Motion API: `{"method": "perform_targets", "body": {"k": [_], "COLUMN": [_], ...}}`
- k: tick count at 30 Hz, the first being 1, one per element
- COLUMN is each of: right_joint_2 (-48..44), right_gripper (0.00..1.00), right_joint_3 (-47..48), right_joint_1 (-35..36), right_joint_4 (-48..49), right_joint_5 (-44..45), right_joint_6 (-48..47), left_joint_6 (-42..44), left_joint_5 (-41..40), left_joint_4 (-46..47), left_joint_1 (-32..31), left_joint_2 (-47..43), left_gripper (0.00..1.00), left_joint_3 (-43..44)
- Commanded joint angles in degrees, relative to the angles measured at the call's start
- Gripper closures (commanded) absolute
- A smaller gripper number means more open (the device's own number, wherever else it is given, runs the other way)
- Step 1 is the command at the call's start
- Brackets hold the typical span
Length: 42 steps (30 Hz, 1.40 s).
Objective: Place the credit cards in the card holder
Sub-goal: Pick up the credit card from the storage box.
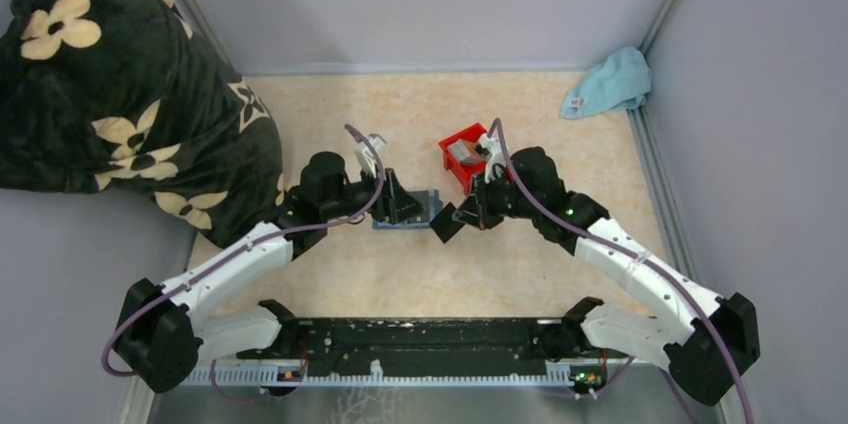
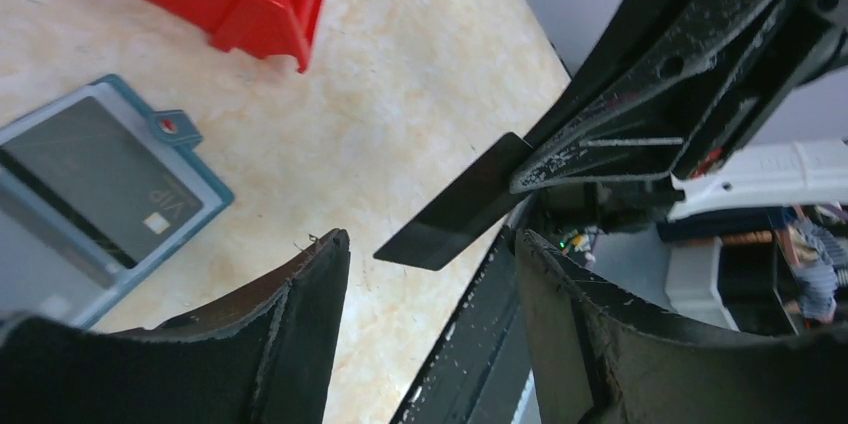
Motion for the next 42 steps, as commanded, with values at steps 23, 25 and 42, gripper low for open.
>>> {"method": "perform_targets", "body": {"k": [23,25,42], "right_joint_2": [6.1,6.6,-2.6], "right_gripper": [1.00,1.00,0.54], "right_joint_3": [-2.0,-1.7,-13.3], "right_joint_1": [-1.0,-1.4,-1.9], "right_joint_4": [20.1,20.9,33.2], "right_joint_5": [-22.1,-22.8,-4.5], "right_joint_6": [12.3,12.7,16.9], "left_joint_6": [9.4,9.6,-5.4], "left_joint_5": [22.4,23.2,-5.7], "left_joint_4": [-3.2,-3.8,7.7], "left_joint_1": [0.1,0.1,0.9], "left_joint_2": [4.7,5.7,0.1], "left_gripper": [0.81,1.00,1.00], "left_joint_3": [2.7,3.0,-5.4]}}
